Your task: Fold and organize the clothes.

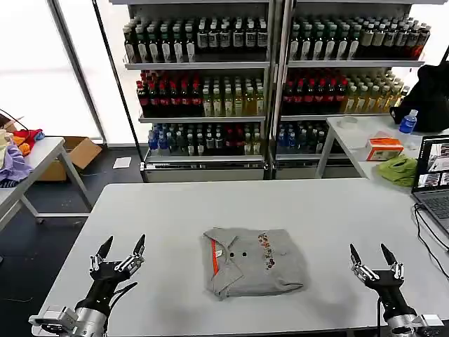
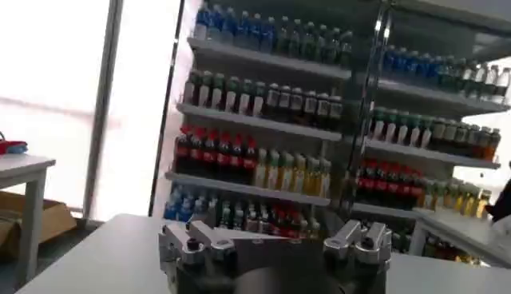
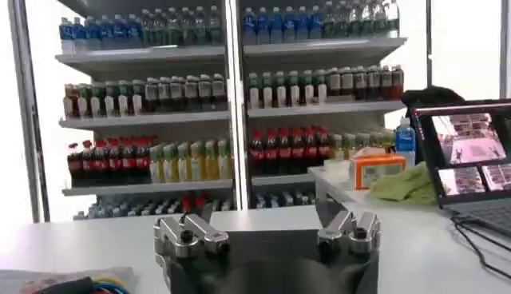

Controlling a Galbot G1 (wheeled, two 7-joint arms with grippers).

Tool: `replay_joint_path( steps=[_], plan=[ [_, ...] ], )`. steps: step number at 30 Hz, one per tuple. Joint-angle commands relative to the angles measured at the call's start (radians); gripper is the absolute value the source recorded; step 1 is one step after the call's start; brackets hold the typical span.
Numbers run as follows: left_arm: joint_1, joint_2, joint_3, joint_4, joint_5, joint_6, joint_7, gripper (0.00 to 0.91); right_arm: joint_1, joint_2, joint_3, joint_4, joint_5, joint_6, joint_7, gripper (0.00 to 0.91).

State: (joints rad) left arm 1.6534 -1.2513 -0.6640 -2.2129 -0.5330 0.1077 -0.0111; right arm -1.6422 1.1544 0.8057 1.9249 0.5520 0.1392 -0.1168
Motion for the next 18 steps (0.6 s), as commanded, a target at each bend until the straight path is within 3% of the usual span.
replay_joint_path(
  steps=[1, 18],
  plan=[
    [0.001, 0.0, 0.0, 0.005, 0.002, -0.003, 0.002, 0.907, -0.001, 0.004, 0.003, 0.007, 0.004, 0.003, 0.007, 0.907],
    [-0.009, 0.001, 0.01, 0.017, 0.008, 0.0, 0.006, 0.907, 0.001, 0.0, 0.009, 0.007, -0.014, -0.017, 0.013, 0.907]
  ],
)
